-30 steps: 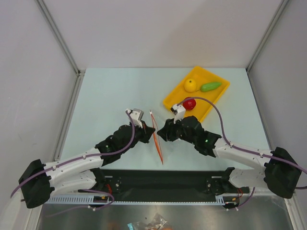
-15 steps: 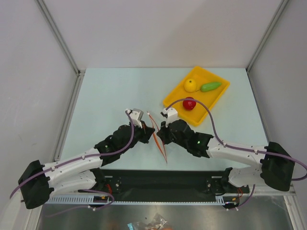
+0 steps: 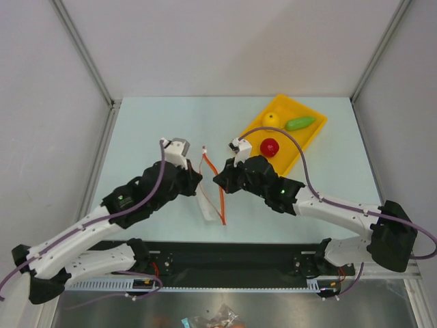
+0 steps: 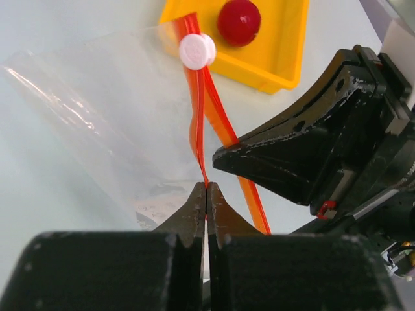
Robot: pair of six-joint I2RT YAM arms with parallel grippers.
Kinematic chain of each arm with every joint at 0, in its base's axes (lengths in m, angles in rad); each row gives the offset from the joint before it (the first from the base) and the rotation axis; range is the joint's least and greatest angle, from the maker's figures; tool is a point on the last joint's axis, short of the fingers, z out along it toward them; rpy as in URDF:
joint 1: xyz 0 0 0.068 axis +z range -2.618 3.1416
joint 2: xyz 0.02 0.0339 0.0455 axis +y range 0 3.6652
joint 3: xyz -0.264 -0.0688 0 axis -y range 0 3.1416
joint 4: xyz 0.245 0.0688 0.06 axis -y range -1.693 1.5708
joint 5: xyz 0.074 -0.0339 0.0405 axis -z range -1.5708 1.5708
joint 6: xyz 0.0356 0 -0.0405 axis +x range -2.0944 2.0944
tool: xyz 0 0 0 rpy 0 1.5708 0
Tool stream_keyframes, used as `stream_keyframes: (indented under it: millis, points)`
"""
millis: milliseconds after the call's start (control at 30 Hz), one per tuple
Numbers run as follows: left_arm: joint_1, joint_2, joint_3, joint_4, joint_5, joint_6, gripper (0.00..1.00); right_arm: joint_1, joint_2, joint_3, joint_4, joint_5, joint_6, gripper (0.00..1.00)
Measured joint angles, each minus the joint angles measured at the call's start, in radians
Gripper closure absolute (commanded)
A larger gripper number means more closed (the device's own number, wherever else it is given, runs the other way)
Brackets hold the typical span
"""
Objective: Place the food in the zip-top bag and seal the zipper
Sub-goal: Open the zipper of the food storage bag at the center of the board.
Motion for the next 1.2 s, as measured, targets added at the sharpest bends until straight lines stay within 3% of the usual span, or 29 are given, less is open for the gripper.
stream_keyframes:
  millis: [133,333,600,833,867,933,1000,1067,1100,1200]
  points:
    - [-0.003,-0.088,0.090,-0.213,-0.076,-0.016,1.00,-0.008,0.060,0.042,0.081,-0.150,0.053,1.00]
    - [-0.003,0.008,0.270,-0.337,-0.144,-0.007,1.00,-0.095,0.126,0.047,0.174,-0.332,0.138,1.00]
    - [0.011,0.357,0.240,-0.156,-0.118,0.018,1.00,-0.250,0.181,0.047,0.162,-0.389,0.121,1.00]
    - [0.070,0.488,0.133,0.007,-0.054,0.029,0.98,-0.307,0.250,0.047,0.086,-0.335,0.022,1.00]
    - [0.075,0.494,0.133,0.023,-0.050,0.037,0.96,-0.309,0.261,0.044,0.084,-0.333,0.020,1.00]
    - [0.078,0.493,0.132,0.058,-0.043,0.047,0.82,-0.309,0.268,0.032,0.090,-0.330,0.020,1.00]
    - [0.078,0.482,0.110,0.125,-0.033,0.059,0.61,-0.306,0.268,0.019,0.101,-0.327,0.021,1.00]
    - [0.078,0.462,0.069,0.173,-0.014,0.069,0.49,-0.302,0.266,-0.001,0.116,-0.323,0.026,1.00]
    - [0.078,0.449,0.043,0.201,-0.004,0.071,0.44,-0.300,0.263,-0.016,0.132,-0.323,0.031,1.00]
    - [0.075,0.420,-0.031,0.275,0.029,0.067,0.42,-0.298,0.248,-0.066,0.159,-0.322,0.057,1.00]
